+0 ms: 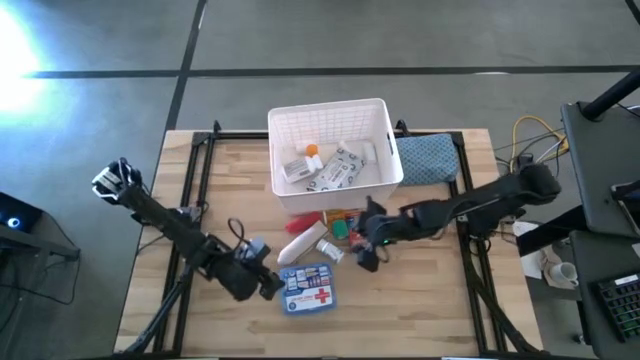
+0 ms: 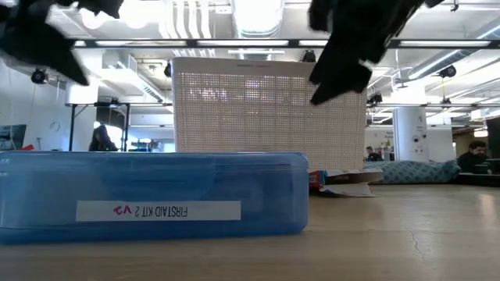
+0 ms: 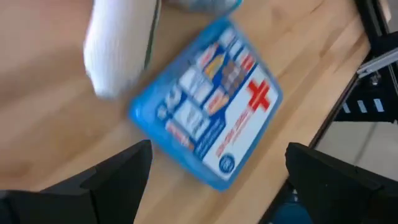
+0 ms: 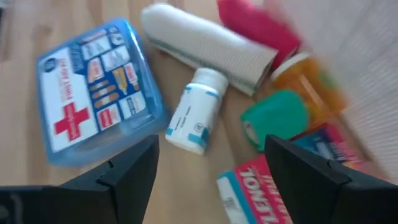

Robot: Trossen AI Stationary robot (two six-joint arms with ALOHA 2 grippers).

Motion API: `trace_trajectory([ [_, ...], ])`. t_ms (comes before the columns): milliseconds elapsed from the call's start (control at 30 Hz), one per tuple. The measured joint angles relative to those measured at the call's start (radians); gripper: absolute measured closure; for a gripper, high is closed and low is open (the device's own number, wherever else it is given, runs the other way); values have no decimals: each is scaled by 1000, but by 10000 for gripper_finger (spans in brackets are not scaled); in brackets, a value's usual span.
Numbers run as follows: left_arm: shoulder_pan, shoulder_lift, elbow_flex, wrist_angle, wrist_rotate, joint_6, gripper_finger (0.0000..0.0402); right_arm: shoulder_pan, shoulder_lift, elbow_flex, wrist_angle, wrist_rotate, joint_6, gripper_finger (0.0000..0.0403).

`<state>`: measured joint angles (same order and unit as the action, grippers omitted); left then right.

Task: Pick & place medical supplies in basket/bin
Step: Put the white pill bottle into the white container

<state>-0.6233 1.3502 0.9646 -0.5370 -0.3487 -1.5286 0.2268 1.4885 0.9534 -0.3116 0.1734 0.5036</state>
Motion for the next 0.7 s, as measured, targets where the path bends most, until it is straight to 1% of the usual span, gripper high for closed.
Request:
trace_trajectory([
  [67, -25, 0, -46, 55, -4, -43, 55, 0, 72, 30, 3, -2, 42, 125],
  [167, -44, 0, -96, 122, -49, -81, 55, 3, 175, 81, 1, -1, 75, 124],
  [333, -44, 0, -141, 134, -115, -107, 55, 10, 288, 175, -3, 2, 88, 133],
  [500, -44, 1, -155, 136, -126, -109, 55, 17, 376, 250, -44, 12, 129, 148],
  [700, -44, 1, -152, 130, -128, -103, 55, 16, 477, 275, -60, 34, 203, 167],
])
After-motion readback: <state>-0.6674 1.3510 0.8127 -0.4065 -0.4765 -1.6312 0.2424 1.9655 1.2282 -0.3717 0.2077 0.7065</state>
